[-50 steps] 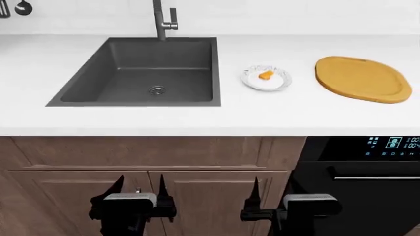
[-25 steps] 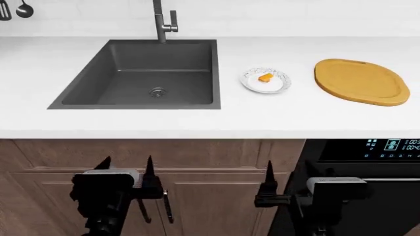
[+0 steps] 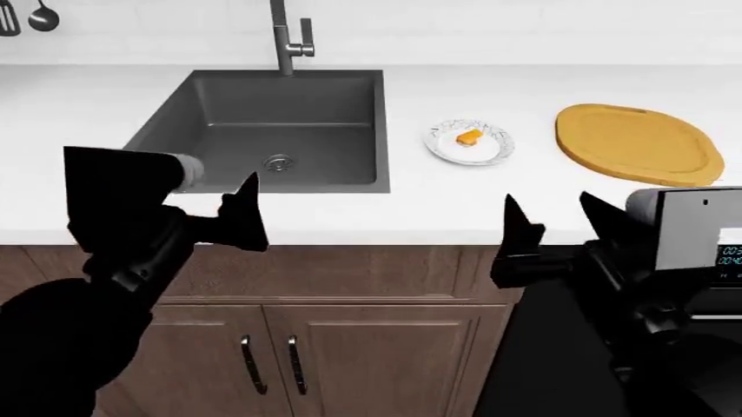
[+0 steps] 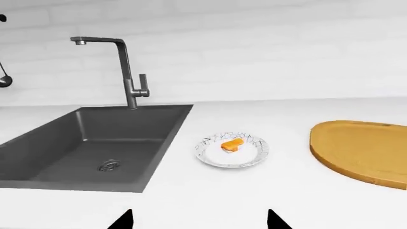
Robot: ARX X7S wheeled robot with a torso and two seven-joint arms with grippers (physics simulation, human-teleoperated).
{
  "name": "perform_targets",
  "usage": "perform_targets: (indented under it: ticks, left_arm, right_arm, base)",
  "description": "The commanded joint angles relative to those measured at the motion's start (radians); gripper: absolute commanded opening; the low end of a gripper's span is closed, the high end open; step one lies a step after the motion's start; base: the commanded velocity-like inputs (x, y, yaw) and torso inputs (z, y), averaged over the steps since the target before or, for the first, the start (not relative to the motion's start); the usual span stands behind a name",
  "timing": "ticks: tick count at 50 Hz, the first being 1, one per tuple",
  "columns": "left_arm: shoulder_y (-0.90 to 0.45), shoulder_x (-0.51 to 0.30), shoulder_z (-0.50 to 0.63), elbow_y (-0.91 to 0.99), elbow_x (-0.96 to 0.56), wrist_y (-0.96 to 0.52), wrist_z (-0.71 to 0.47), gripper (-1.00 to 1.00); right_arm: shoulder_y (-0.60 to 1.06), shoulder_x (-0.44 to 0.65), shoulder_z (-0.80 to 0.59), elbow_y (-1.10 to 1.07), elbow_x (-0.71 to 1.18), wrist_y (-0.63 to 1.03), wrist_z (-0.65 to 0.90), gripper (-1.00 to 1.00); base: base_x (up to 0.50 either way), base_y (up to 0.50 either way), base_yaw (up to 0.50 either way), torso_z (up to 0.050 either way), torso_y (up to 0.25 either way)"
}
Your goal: Pick the sushi from the plate and place it on the cutting board. Then pick the condiment bottle from the cabinet and place it next to the cutting board.
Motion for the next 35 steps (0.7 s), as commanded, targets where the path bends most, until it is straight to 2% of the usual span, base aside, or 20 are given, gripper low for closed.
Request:
perform_targets:
  ticks: [1, 4, 8, 16, 27, 35]
  left_arm:
    - [-0.291, -0.026, -0.008, -0.055, -0.117, -0.263, -0.006, 1.0]
    - [-0.369, -0.013, -0.006, -0.113, -0.143, -0.31, 0.002, 1.0]
    - [-0.465, -0.009, 0.002, -0.19, -0.188, -0.355, -0.002, 1.0]
    - [-0.562, -0.079, 0.098, -0.289, -0.337, -0.354, -0.116, 1.0]
    - [-0.595, -0.106, 0.137, -0.333, -0.414, -0.34, -0.178, 1.0]
    - [-0.697, -0.122, 0.206, -0.422, -0.393, -0.306, -0.163, 1.0]
  right_arm:
    - [0.316, 0.11, 0.055, 0.097, 0.522, 0.27, 0.344, 1.0]
    - [0.39, 0.141, -0.002, 0.18, 0.641, 0.265, 0.453, 1.0]
    - [0.472, 0.171, -0.08, 0.267, 0.713, 0.256, 0.525, 1.0]
    - [0.56, 0.195, -0.174, 0.374, 0.806, 0.23, 0.606, 1.0]
    - [0.565, 0.232, -0.214, 0.393, 0.886, 0.197, 0.665, 1.0]
    - [0.627, 0.244, -0.274, 0.441, 0.923, 0.19, 0.699, 1.0]
  base:
    - [0.0, 0.0, 0.0, 0.05, 0.041]
    - [0.0, 0.0, 0.0, 0.05, 0.04]
    - [0.0, 0.0, 0.0, 0.05, 0.04]
    - [0.0, -0.04, 0.0, 0.031, 0.011]
    - [0.05, -0.5, 0.0, 0.0, 0.0]
    - [0.08, -0.5, 0.0, 0.0, 0.0]
